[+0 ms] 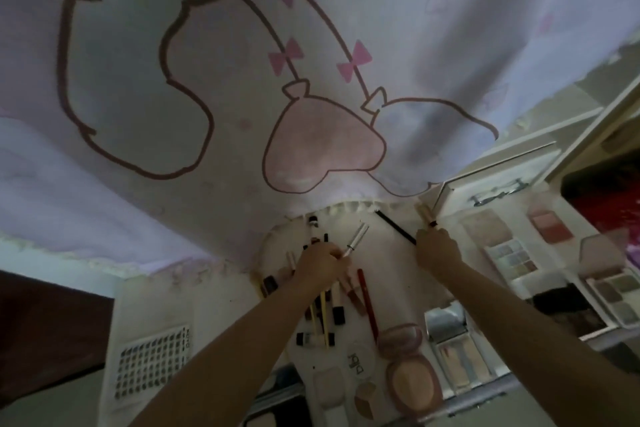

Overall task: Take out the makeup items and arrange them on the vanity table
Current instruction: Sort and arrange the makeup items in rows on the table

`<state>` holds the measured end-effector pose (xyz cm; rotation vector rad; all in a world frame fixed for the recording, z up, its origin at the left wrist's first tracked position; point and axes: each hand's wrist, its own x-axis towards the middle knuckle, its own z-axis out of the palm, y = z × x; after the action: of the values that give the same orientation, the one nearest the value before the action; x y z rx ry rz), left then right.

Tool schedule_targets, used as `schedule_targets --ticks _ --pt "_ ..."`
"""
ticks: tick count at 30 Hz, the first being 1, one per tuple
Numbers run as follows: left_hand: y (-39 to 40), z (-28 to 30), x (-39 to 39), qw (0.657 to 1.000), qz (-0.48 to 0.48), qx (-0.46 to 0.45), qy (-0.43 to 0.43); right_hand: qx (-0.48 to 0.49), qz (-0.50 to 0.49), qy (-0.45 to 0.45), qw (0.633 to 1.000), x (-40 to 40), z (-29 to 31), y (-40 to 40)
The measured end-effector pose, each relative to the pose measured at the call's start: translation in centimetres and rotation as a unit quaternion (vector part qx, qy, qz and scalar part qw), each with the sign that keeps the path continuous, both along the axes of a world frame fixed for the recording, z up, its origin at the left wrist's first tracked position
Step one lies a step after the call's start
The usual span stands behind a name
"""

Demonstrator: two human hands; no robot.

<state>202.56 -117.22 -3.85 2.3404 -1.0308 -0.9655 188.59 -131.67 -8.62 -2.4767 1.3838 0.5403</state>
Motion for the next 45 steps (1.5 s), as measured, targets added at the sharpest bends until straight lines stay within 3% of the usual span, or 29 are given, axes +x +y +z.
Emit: schedule_targets --ticks 4,10,20,24,27,29,32,33,36,38,40,42,45 --pt "-1.2 -2.7 -0.7 0.995 0.065 0.045 0.061 0.004 0.017 0.028 0.999 0.3 -1.3 0.0" --pt "-4.8 -5.2 -2.7 0.988 0.086 0.078 0.102 0.043 -0.056 -0.096 0.993 -2.2 0.0 0.7" --pt "-11.5 -7.2 -8.7 0.984 0.094 0.054 0.142 0.064 -0.106 -0.173 0.977 -9.3 3.1 1.8" --pt "-11.5 -7.2 -8.7 0.993 0.033 0.074 0.090 0.068 -0.086 -0.192 0.975 -9.4 3.6 1.4" --pt "-9.2 -6.1 -7.6 0.998 -0.022 0.036 -0.052 0.054 -0.044 -0.200 0.977 -8.8 4.1 1.2" --pt "-7.3 -4.3 -7.0 0.973 -0.075 -0.058 -0.209 0.045 -0.007 -0.211 0.976 -7.9 4.8 1.2" --pt "-4.8 -2.0 -6.3 0.881 -0.176 -0.239 -0.369 0.045 0.061 -0.279 0.957 -6.1 6.8 2.1" --pt "-4.2 -1.4 -6.2 0.860 -0.196 -0.274 -0.383 0.049 0.081 -0.313 0.945 -5.6 7.7 2.4" --pt "-2.2 0.5 -5.7 0.843 -0.226 -0.308 -0.378 0.069 0.113 -0.355 0.925 -4.8 9.8 3.3" --pt "-0.3 1.2 -5.2 0.826 -0.245 -0.321 -0.392 0.086 0.162 -0.290 0.939 -4.8 10.3 4.0" --pt "1.9 1.5 -5.1 0.786 -0.274 -0.350 -0.430 0.125 0.229 -0.227 0.938 -5.1 10.1 4.9" --pt "4.3 1.5 -5.1 0.750 -0.285 -0.374 -0.464 0.165 0.261 -0.228 0.923 -5.7 9.7 6.3" --pt "6.9 1.3 -5.3 0.739 -0.277 -0.395 -0.470 0.148 0.316 -0.228 0.909 -6.0 8.7 8.2"
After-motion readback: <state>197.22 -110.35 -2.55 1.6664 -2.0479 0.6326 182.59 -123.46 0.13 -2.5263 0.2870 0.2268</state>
